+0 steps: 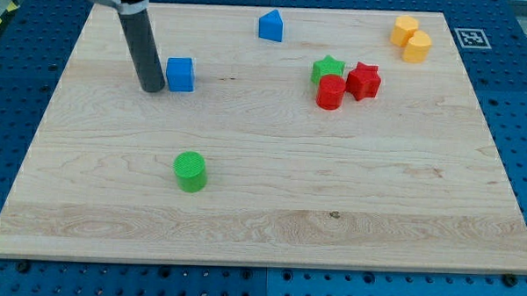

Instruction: Slide the blue cube into the blue triangle

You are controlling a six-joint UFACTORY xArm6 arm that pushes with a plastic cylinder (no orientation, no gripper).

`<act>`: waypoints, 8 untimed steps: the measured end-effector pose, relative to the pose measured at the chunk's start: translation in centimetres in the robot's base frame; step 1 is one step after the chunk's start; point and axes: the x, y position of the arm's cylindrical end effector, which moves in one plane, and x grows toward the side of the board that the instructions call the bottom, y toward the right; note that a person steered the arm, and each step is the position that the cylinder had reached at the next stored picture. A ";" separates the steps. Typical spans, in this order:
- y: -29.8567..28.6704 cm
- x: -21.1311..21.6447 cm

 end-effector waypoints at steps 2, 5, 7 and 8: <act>5.6 -6.8; 5.6 -9.4; 8.8 -11.6; 10.1 -13.4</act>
